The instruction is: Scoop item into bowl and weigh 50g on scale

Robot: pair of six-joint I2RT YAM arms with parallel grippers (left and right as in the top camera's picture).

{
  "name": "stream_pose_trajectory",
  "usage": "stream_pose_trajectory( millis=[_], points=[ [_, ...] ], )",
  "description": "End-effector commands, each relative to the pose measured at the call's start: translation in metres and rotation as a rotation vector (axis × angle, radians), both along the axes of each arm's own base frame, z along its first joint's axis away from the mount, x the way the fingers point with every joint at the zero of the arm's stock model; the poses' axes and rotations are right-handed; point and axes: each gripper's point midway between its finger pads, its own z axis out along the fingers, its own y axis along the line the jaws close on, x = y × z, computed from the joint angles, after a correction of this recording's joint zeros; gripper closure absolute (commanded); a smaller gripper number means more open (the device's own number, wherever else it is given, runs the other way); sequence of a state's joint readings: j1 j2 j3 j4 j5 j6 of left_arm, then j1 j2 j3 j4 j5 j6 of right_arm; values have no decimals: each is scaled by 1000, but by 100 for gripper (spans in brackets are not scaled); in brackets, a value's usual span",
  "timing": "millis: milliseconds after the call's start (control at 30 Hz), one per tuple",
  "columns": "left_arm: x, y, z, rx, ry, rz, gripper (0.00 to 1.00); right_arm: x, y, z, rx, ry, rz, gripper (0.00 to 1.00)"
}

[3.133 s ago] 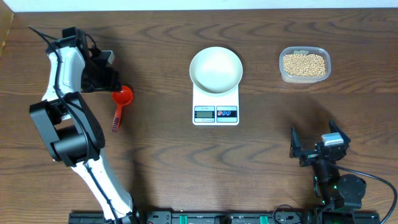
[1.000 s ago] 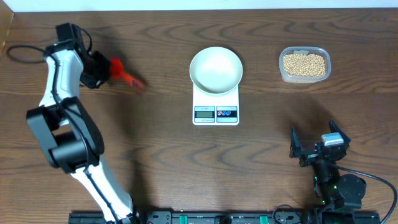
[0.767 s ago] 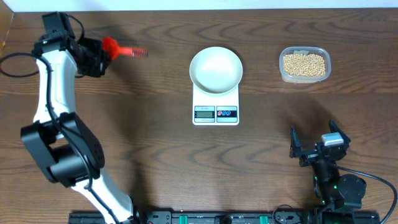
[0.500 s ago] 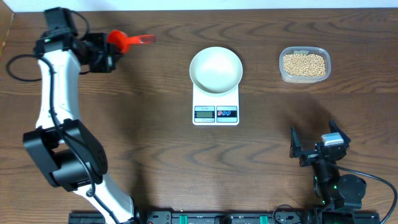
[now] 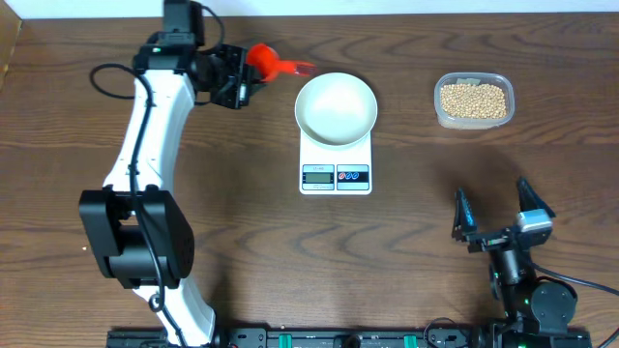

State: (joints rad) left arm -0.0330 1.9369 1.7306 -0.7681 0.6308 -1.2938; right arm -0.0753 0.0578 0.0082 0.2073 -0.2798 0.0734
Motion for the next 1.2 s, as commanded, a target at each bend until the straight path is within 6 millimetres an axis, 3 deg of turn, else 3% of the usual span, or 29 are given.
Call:
stream_pose_trajectory(
  millis=[0, 133, 267, 433, 767, 933, 1000, 1167],
  points=[
    [-2, -16, 20, -18, -39, -28, 93, 2, 5, 14, 92, 15, 44, 1],
    [-5, -30, 21, -18, -48, -61, 93, 11, 16, 34, 90, 65, 117, 1],
    [-7, -39, 21, -13, -52, -78, 93, 34, 30, 61, 86, 132, 208, 1],
    [-4, -34, 17, 33, -57, -58, 93, 81, 53, 97, 89, 233, 391, 1],
    [4, -19, 11, 85, -28, 59, 93, 166, 109, 142, 217, 414, 803, 1],
    [5, -18, 11, 73, -11, 95, 93, 185, 151, 143, 279, 507, 984, 1],
    [5, -17, 10, 77, -8, 107, 93, 189, 168, 133, 281, 537, 1026, 1],
    [6, -16, 10, 81, -8, 109, 93, 193, 186, 106, 307, 615, 1060, 1]
  ],
)
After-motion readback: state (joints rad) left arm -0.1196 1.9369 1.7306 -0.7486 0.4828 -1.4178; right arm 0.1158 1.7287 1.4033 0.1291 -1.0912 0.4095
